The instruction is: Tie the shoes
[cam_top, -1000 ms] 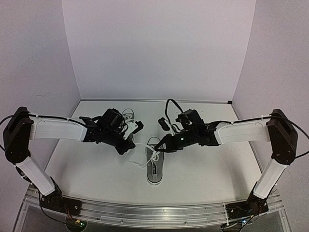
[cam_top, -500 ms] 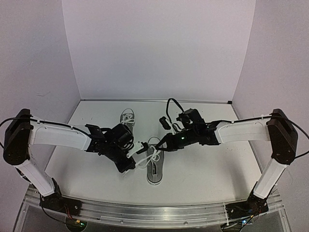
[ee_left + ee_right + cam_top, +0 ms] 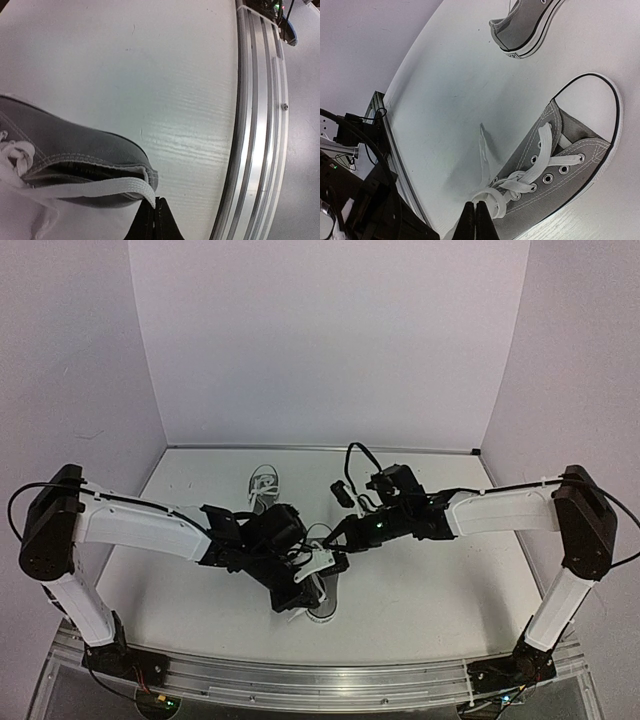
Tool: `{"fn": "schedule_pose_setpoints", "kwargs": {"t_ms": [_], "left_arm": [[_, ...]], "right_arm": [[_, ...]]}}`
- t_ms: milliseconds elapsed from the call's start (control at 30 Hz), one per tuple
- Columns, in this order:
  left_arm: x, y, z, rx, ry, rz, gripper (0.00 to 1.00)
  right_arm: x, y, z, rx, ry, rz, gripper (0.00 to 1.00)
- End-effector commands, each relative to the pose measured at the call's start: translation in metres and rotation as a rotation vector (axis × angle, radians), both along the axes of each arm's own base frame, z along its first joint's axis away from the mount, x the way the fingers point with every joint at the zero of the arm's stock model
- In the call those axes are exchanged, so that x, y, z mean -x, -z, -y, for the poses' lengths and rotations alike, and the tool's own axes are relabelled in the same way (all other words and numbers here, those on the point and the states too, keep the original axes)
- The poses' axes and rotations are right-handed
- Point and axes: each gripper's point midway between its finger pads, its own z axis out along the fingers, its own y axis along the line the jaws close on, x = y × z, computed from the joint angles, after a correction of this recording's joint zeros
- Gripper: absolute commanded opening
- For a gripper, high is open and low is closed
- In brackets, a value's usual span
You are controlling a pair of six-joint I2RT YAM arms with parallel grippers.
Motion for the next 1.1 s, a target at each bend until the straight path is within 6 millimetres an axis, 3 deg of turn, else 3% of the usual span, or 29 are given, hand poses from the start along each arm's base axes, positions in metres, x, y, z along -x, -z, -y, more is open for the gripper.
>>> {"fn": "schedule_pose_setpoints", "kwargs": {"t_ms": [0, 267, 500, 700, 1067], "left_arm": [[-0.009, -0.033, 0.060, 0.220, 0.095, 0.050, 0.02], [-0.035, -0.043, 0.104, 0.365, 0.078, 0.149, 0.09], [-0.018, -0.053, 0.094, 0.390, 0.136, 0.117, 0.06], [-0.028, -0.057, 0.079, 0.381, 0.060, 0.183, 0.06], [-0.050, -0.088, 0.110, 0.598, -0.075, 0.202, 0.08]], "right_arm": [[-0.010, -0.024, -0.007, -0.043, -0.006, 0.058, 0.00], [-0.010, -0.029, -0.008, -0.053, -0.008, 0.062, 0.00], [-0.009, -0.030, -0.008, -0.057, -0.012, 0.058, 0.00], [-0.009, -0.025, -0.006, -0.043, -0.008, 0.059, 0.00], [-0.020, -0.035, -0.001, -0.048, 0.015, 0.085, 0.00]]}}
